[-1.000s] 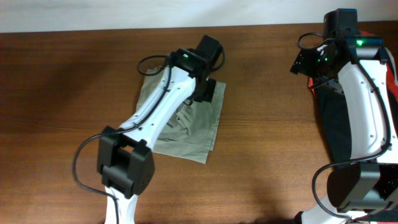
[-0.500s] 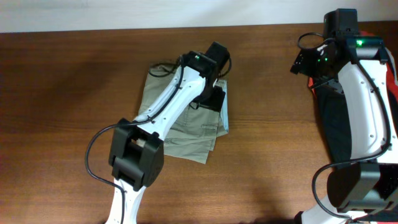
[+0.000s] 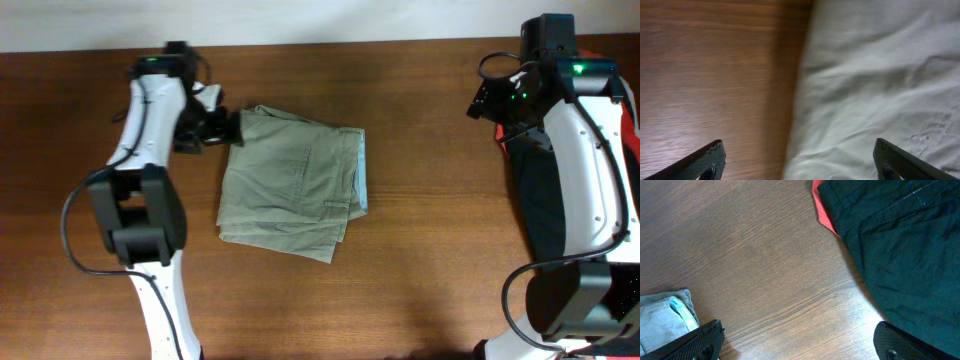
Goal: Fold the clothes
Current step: 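Grasp the folded shorts' left edge with the left gripper, then drag the folded shorts to the table's top-left corner and release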
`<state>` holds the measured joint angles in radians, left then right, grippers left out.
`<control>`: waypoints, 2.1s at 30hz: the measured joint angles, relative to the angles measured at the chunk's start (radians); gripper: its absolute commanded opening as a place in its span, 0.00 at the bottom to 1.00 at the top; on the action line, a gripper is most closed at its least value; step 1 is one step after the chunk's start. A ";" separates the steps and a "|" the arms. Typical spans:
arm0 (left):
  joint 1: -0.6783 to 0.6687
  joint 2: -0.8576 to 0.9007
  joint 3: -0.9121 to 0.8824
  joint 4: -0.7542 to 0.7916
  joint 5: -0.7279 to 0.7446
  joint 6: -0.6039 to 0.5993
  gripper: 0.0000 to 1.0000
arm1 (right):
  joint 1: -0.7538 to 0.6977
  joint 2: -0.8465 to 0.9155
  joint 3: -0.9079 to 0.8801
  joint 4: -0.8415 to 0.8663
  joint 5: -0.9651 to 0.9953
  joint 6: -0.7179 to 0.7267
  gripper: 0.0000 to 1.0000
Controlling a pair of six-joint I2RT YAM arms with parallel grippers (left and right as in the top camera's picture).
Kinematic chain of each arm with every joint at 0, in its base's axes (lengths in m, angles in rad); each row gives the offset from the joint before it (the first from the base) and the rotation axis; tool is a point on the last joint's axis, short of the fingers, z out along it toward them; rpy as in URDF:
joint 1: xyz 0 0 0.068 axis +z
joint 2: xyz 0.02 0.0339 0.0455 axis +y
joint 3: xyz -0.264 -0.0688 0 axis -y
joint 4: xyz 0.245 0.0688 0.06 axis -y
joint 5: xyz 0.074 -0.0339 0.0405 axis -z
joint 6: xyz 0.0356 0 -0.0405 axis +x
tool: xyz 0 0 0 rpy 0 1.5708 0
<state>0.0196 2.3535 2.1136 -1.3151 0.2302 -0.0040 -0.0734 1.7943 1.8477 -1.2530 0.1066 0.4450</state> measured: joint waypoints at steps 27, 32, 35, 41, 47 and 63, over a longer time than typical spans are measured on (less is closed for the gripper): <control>0.158 -0.048 -0.298 0.132 0.141 0.304 0.99 | 0.000 0.000 0.000 0.000 0.000 0.000 0.99; 0.166 -0.071 -0.361 0.157 0.278 0.340 0.99 | 0.000 0.000 0.000 0.000 0.000 0.000 0.98; 0.162 -0.070 -0.380 0.157 0.373 0.361 0.99 | 0.000 0.000 0.000 0.000 0.000 0.001 0.99; 0.065 -0.061 -0.385 0.188 0.436 0.368 0.89 | 0.000 0.000 0.000 0.000 0.000 0.000 0.99; 0.021 -0.053 -0.391 0.206 0.437 0.371 0.70 | 0.000 0.000 0.000 0.000 0.000 0.000 0.99; 0.048 -0.023 -0.420 0.462 0.433 0.107 0.01 | 0.000 0.000 0.000 0.000 0.000 0.000 0.99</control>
<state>0.0677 2.3302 1.6939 -0.8532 0.6628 0.1028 -0.0734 1.7943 1.8477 -1.2530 0.1066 0.4450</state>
